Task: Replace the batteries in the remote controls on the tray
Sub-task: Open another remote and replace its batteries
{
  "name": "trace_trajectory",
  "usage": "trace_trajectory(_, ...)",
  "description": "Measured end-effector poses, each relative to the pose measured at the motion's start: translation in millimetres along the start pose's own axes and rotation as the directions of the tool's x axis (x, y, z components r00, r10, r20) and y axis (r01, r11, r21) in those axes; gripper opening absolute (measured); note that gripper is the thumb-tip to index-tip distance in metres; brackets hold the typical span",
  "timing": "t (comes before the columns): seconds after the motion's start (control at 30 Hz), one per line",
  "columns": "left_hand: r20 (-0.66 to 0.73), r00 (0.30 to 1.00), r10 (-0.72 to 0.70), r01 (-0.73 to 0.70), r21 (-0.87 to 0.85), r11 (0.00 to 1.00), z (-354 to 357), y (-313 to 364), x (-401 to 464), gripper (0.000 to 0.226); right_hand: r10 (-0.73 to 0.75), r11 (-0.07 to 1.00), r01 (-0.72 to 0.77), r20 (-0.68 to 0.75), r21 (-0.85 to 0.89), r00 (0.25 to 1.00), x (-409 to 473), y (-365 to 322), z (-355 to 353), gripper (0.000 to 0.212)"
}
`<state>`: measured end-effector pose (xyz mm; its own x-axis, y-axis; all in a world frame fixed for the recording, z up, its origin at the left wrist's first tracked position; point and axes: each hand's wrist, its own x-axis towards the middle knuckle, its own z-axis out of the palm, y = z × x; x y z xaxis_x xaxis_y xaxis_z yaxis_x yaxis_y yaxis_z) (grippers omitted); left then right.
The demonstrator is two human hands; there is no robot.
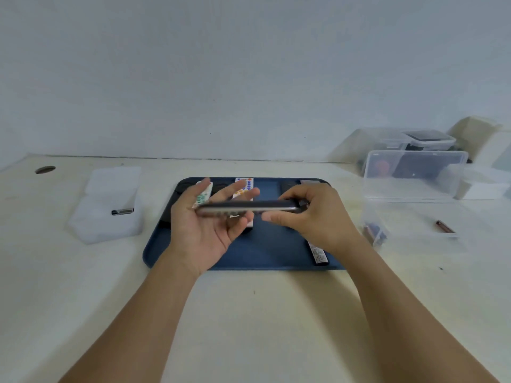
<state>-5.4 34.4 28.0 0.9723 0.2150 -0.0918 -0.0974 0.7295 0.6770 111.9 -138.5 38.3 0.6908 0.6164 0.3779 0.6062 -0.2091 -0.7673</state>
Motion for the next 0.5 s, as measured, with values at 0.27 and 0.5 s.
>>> trace_trajectory(0.27, -0.295, 0.917, 0.269, -0.148, 0.375, 0.915, 18.2, -22.5, 16.8, 0.026, -0.241, 0.906, 0.166, -0.152, -0.39, 0.958, -16.9, -21.0, 51.2, 0.051)
trace_trajectory(0.5, -0.201, 0.98, -0.003, 0.004, 0.005, 1.0, 8.5, -15.1, 9.6, 0.051, -0.166, 0.973, 0.193, -0.197, 0.124, 0.966, -23.5, -41.4, 40.8, 0.027)
